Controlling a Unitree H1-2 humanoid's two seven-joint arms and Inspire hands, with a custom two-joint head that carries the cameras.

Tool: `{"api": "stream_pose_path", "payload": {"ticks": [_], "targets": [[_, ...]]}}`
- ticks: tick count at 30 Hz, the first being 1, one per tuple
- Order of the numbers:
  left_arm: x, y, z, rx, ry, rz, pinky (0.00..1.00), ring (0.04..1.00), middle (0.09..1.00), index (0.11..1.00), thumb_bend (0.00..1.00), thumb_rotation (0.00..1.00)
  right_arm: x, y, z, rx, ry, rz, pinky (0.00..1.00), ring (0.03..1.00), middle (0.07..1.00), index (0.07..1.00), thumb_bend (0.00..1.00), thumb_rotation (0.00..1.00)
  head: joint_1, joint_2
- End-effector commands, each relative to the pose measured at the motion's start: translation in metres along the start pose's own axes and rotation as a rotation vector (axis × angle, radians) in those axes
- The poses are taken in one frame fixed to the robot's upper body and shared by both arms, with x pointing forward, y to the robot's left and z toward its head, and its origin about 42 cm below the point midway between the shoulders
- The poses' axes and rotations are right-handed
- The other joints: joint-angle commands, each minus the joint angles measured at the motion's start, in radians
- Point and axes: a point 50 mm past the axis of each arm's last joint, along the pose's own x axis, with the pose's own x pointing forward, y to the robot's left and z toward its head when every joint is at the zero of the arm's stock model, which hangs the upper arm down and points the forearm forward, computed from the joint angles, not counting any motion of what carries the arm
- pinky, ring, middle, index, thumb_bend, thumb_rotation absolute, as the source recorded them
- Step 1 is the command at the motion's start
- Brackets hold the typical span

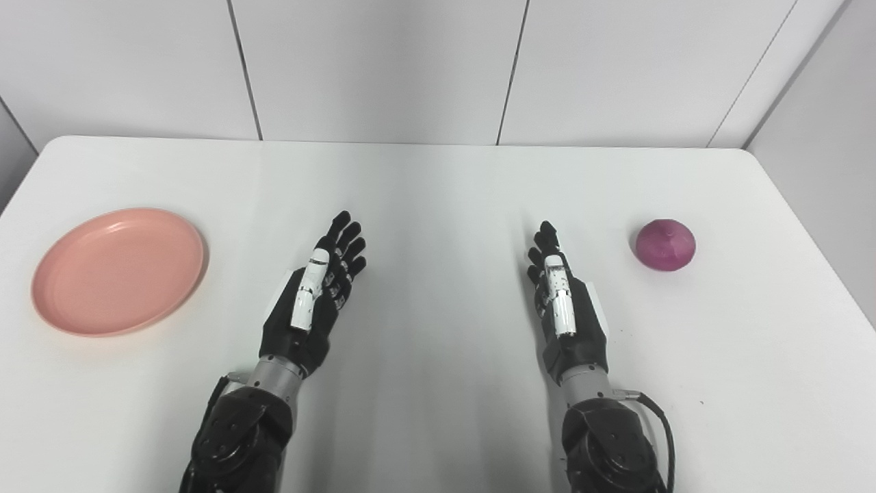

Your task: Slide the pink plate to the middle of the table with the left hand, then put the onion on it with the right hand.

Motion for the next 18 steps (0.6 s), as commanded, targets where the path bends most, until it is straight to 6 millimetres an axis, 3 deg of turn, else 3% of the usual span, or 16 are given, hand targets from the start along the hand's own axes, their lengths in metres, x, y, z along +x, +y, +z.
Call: {"api": "stream_pose_path", "payload": {"ticks": [1,18], "targets": [[-0.0036,-0.0020,-0.0052,-0.002,0.025,0.010,1.00,1.000,1.000,1.000,0.44,1.00,0.0000,0.0023,0.0119,0.005,-0.076,0.005,1.00,1.000,1.000,1.000,0.30,1.00,0.002,-0.001],[-0.0041,-0.0047,-0.0036,-0.011,0.030,0.013,1.00,1.000,1.000,1.000,0.43,1.00,-0.0003,0.0009,0.0124,-0.008,-0.085,0.001,1.00,0.998,1.000,1.000,0.34,1.00,0.006,0.001]]}}
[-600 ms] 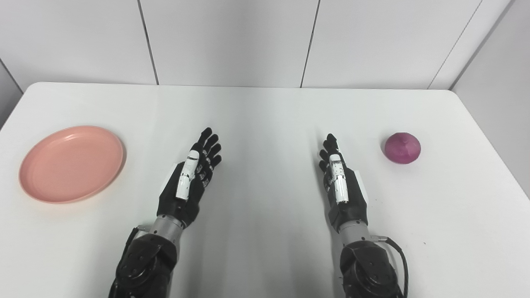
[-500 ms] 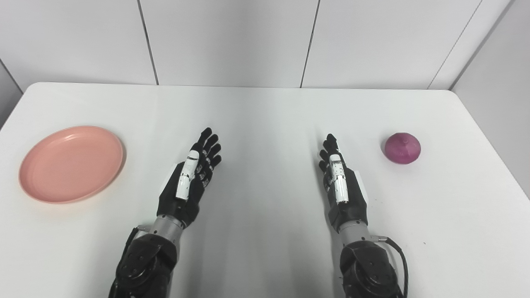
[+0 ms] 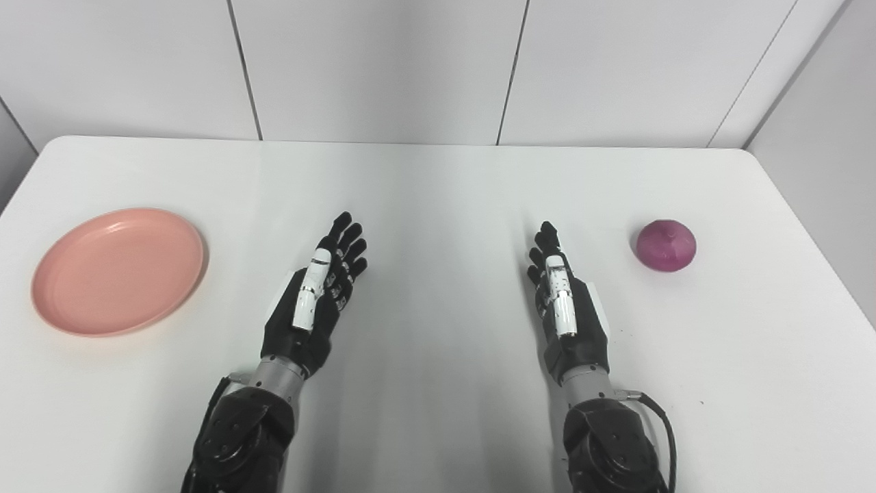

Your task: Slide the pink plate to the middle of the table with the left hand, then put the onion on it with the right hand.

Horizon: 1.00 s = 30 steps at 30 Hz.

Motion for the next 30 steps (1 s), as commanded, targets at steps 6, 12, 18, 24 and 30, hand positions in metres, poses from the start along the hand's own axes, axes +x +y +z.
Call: {"api": "stream_pose_path", "payload": {"ticks": [6,12,18,24,30], "targets": [[-0.0029,-0.0010,-0.0061,-0.010,0.024,0.011,1.00,1.000,1.000,1.000,0.44,1.00,0.0005,0.0020,0.0118,0.000,-0.085,0.003,1.00,0.998,1.000,1.000,0.33,1.00,0.002,-0.002],[-0.0026,-0.0003,-0.0070,-0.007,0.025,0.010,1.00,1.000,1.000,1.000,0.44,1.00,0.0013,0.0016,0.0115,0.000,-0.089,0.004,1.00,1.000,1.000,1.000,0.31,1.00,0.002,-0.004],[-0.0028,-0.0008,-0.0066,-0.008,0.024,0.013,1.00,1.000,1.000,1.000,0.44,1.00,0.0011,0.0020,0.0122,-0.002,-0.093,0.010,1.00,1.000,1.000,1.000,0.29,1.00,0.003,-0.004],[-0.0030,-0.0011,-0.0067,-0.011,0.029,0.017,1.00,1.000,1.000,1.000,0.44,1.00,0.0005,0.0016,0.0115,0.000,-0.093,0.004,1.00,1.000,1.000,1.000,0.32,1.00,0.006,-0.006],[-0.0021,-0.0024,-0.0075,-0.010,0.026,0.011,1.00,1.000,1.000,1.000,0.43,1.00,0.0007,0.0000,0.0108,-0.008,-0.086,0.003,1.00,1.000,1.000,1.000,0.28,1.00,0.030,-0.016]]}}
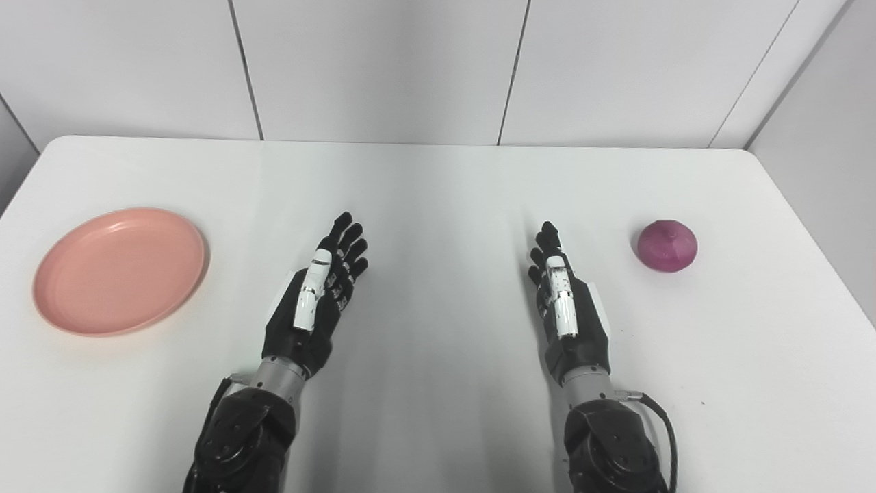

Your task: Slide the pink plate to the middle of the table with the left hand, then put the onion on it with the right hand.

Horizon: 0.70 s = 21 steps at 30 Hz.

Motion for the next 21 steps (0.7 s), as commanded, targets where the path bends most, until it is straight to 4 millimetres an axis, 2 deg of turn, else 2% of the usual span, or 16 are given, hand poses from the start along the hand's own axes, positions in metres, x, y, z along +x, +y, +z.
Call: {"api": "stream_pose_path", "payload": {"ticks": [1,9,15,21], "targets": [[-0.002,-0.002,-0.007,-0.007,0.025,0.011,1.00,1.000,1.000,1.000,0.44,1.00,0.001,0.001,0.011,-0.002,-0.082,0.003,1.00,1.000,1.000,1.000,0.27,1.00,0.001,-0.001],[0.003,-0.013,-0.014,-0.016,0.027,0.014,1.00,1.000,1.000,1.000,0.45,1.00,0.000,-0.009,0.010,0.004,-0.077,-0.014,1.00,0.996,1.000,1.000,0.22,1.00,0.105,-0.039],[0.008,-0.027,-0.021,-0.034,0.041,0.014,1.00,1.000,1.000,1.000,0.44,1.00,-0.001,-0.022,0.006,-0.006,-0.082,-0.010,1.00,0.999,1.000,1.000,0.20,1.00,0.218,-0.087],[0.012,-0.039,-0.028,-0.049,0.042,-0.001,1.00,1.000,1.000,1.000,0.42,1.00,-0.003,-0.030,0.007,-0.007,-0.090,-0.015,1.00,1.000,1.000,1.000,0.12,1.00,0.300,-0.128]]}}
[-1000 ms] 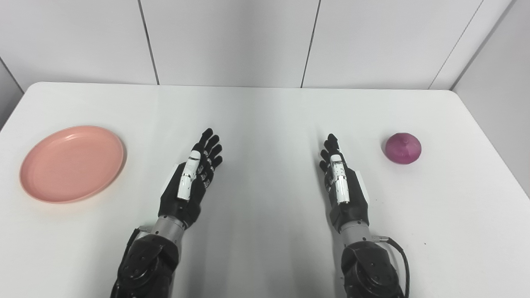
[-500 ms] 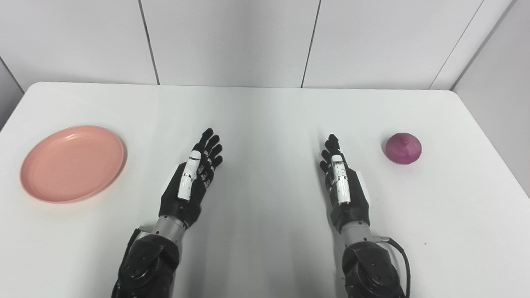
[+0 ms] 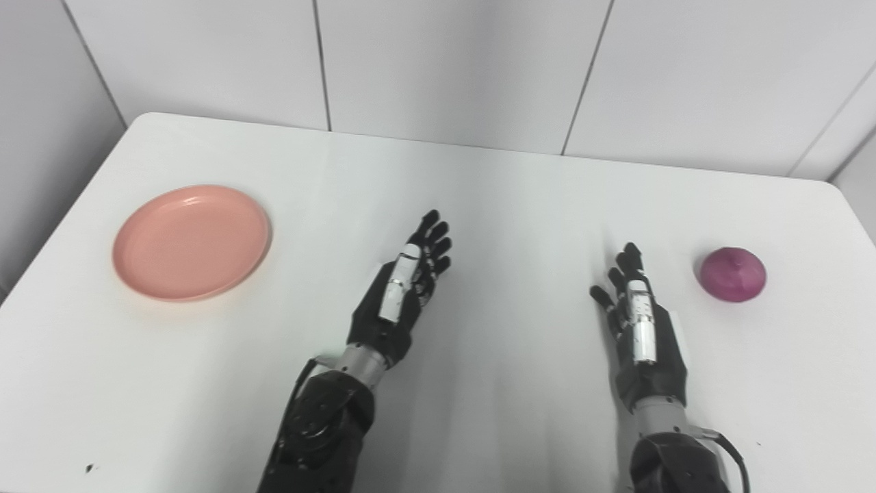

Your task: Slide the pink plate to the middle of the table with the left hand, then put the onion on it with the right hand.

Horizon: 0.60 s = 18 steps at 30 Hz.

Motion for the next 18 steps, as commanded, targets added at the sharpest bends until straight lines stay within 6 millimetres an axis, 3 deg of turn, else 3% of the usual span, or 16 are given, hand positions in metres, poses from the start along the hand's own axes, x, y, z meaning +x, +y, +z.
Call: {"api": "stream_pose_path", "payload": {"ticks": [1,13,18], "targets": [[0.000,-0.005,-0.013,-0.008,0.051,0.010,1.00,1.000,1.000,1.000,0.42,1.00,0.001,-0.004,0.010,0.000,-0.088,0.009,1.00,1.000,1.000,1.000,0.12,1.00,0.028,-0.012],[0.013,-0.027,-0.030,0.003,0.025,0.003,1.00,1.000,1.000,1.000,0.41,1.00,0.003,-0.019,0.007,0.000,-0.073,0.029,1.00,1.000,1.000,1.000,0.06,1.00,0.201,-0.115],[0.019,-0.032,-0.038,0.001,0.012,-0.007,1.00,1.000,1.000,1.000,0.41,1.00,0.006,-0.023,0.003,0.026,-0.055,0.033,1.00,1.000,1.000,1.000,0.09,1.00,0.252,-0.159]]}}
